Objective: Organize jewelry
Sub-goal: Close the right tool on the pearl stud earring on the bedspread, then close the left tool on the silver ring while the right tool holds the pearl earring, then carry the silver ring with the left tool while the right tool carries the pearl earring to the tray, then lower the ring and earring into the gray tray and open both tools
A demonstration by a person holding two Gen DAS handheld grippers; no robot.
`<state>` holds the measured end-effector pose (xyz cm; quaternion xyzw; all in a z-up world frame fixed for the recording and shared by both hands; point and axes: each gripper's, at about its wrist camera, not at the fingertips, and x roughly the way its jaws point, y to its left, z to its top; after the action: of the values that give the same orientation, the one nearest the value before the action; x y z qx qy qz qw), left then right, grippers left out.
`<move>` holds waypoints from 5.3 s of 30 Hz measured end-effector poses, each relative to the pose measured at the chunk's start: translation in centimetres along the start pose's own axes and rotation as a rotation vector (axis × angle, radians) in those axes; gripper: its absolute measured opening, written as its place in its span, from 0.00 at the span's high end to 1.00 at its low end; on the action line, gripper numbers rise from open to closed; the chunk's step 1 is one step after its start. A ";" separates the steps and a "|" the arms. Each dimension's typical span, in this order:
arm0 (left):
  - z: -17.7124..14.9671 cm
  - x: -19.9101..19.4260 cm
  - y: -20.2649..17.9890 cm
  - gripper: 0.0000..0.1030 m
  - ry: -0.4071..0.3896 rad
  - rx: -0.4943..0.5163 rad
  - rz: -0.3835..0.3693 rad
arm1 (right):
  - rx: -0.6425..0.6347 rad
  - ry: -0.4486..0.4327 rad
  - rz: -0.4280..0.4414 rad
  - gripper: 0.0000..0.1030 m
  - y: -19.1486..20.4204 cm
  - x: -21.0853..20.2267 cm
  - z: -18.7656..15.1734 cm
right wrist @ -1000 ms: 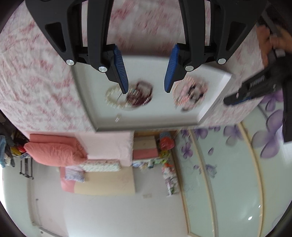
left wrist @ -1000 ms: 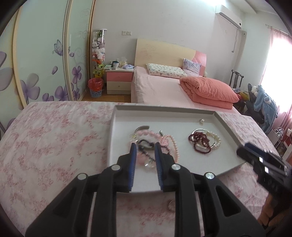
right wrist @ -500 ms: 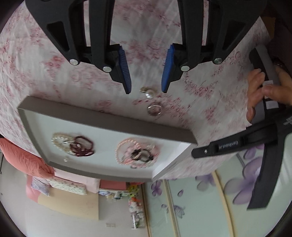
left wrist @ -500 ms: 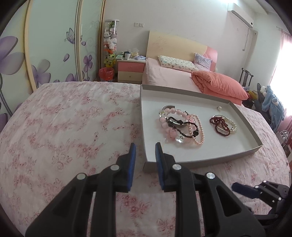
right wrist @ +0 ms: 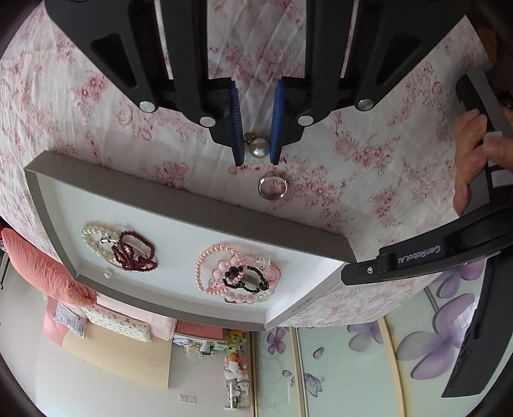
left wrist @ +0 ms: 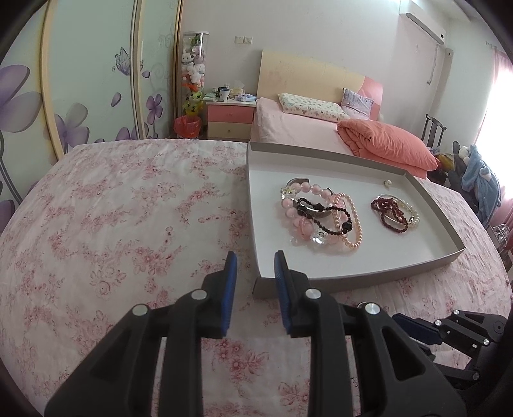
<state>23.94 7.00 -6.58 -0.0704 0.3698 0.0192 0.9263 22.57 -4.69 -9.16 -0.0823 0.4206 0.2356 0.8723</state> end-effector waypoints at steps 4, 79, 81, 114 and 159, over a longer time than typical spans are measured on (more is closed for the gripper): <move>-0.1 -0.1 -0.3 0.75 0.000 0.011 -0.007 | 0.016 0.001 -0.029 0.85 -0.9 -0.9 -1.1; -5.5 -0.9 -4.3 0.78 0.144 0.137 0.028 | 0.226 -0.007 -0.229 0.85 -8.8 -3.0 -3.6; -5.5 -0.9 -4.3 0.78 0.144 0.135 0.026 | 0.226 -0.006 -0.229 0.85 -8.7 -2.9 -3.6; -1.4 -7.9 -5.8 0.79 -0.169 0.123 -0.024 | 0.254 -0.339 -0.211 0.85 -8.5 -9.9 0.7; 4.7 1.1 -7.1 0.67 -0.203 0.063 -0.091 | 0.300 -0.374 -0.186 0.66 -12.3 -2.9 6.8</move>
<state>28.56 0.68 -3.20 -0.0554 0.2708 -0.0274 0.9607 31.67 -14.10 -3.28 0.0545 0.2728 0.1004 0.9553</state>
